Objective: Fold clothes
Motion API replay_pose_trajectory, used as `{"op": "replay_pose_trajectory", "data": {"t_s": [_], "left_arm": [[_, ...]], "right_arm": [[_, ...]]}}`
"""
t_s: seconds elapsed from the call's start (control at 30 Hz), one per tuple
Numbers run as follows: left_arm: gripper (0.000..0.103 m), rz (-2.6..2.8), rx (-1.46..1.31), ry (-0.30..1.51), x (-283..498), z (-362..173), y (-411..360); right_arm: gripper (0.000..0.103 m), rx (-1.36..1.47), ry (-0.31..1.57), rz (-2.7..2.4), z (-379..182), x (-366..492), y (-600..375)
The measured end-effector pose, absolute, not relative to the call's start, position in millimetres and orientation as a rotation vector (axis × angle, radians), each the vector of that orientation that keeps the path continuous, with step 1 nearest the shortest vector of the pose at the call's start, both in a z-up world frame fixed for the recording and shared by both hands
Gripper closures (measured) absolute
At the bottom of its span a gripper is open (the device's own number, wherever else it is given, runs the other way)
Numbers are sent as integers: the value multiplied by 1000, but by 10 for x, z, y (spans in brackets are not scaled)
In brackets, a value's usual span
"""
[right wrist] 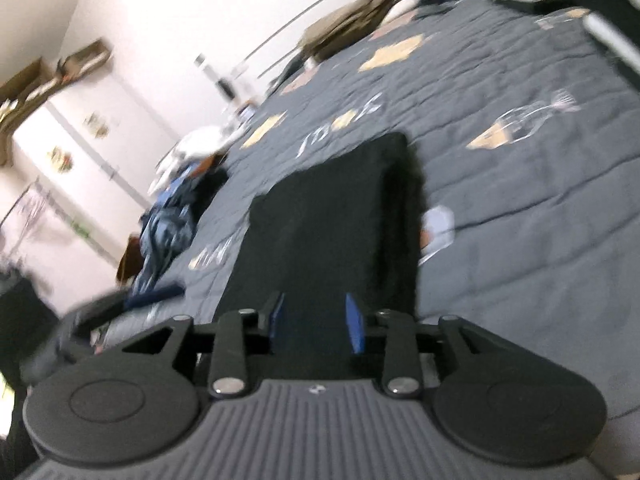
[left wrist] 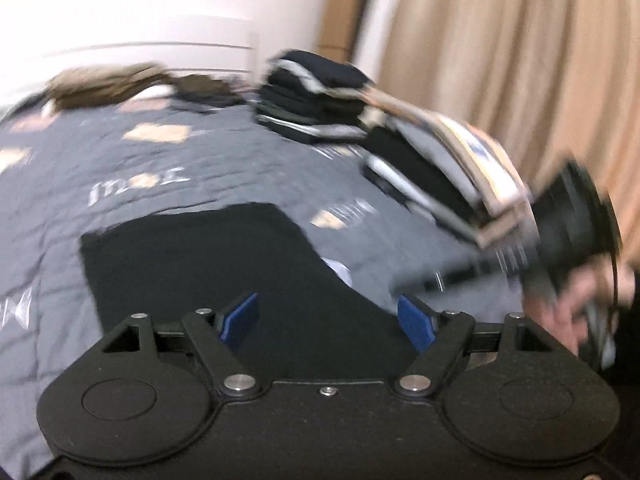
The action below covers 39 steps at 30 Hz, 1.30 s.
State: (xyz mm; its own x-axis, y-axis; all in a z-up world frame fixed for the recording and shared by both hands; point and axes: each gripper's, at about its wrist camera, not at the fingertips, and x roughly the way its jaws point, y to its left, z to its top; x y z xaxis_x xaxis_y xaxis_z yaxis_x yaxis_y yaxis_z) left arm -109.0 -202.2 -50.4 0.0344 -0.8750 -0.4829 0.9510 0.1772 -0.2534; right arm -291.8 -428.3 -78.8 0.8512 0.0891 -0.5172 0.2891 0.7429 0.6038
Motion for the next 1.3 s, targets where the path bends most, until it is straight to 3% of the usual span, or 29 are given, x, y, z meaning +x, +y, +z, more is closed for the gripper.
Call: {"op": "replay_pose_trajectory", "data": {"t_s": [0.17,0.43,1.3], "left_arm": [[25,-1327,-46,718,-763,-469,-1956],[18,-1241,-189,794,-458,-454,-1849],[16,-1130,-108,802,-450,-588,-1969]], "right_arm": [[67,728,685,-127,-1046,-2681,-4184],[67,812,655,-186,-1001,-2747,-4369],[57,594,561,-315,-605,-2467,-4180]]}}
